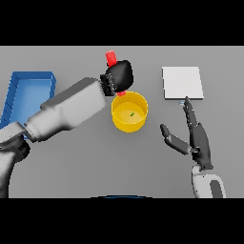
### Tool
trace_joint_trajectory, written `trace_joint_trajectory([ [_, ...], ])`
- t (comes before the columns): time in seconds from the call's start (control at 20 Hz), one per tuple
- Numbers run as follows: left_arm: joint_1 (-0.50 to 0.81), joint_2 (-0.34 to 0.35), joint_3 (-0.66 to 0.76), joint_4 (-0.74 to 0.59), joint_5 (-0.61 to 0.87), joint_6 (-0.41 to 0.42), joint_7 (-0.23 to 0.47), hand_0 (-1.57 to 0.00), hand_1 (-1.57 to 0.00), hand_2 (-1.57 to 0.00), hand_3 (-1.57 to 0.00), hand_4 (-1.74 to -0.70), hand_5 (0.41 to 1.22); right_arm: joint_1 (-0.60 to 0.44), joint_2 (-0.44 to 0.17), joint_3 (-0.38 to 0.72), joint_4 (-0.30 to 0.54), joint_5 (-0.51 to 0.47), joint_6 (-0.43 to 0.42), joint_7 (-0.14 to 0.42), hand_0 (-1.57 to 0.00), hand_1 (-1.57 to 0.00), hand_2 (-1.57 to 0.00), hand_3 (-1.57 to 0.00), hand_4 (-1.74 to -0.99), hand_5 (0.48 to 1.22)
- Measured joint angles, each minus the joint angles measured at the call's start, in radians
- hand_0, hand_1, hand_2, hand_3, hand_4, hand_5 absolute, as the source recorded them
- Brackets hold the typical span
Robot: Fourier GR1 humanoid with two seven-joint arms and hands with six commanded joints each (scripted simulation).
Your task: Pick up the red beaker and tilt it to pour out 1 green nut into yellow bowl. Pick up the yellow bowl and place it on the metallic measuring scale.
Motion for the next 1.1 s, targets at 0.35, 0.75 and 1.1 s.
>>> trace_joint_trajectory([
  [0.35, -0.126, -0.024, -0.076, 0.029, -0.094, 0.012, -0.055, -1.57, -1.57, -1.57, -1.57, -1.73, 1.221, -0.006, 0.007, -0.011, -0.004, -0.006, -0.014, 0.001, 0.0, 0.0, 0.0, 0.0, -1.137, 0.568],
  [0.75, -0.388, 0.094, 0.135, 0.219, -0.019, 0.066, -0.038, -1.57, -1.57, -1.57, -1.57, -1.73, 1.221, -0.006, 0.007, 0.0, -0.006, -0.015, 0.004, -0.013, 0.0, 0.0, 0.0, 0.0, -1.105, 0.559],
  [1.1, -0.399, 0.255, 0.659, 0.486, 0.417, -0.01, 0.137, -1.57, -1.57, -1.57, -1.53, -1.74, 1.221, -0.029, 0.0, 0.002, 0.03, -0.039, 0.034, -0.035, 0.0, 0.0, 0.0, 0.0, -1.121, 0.588],
])
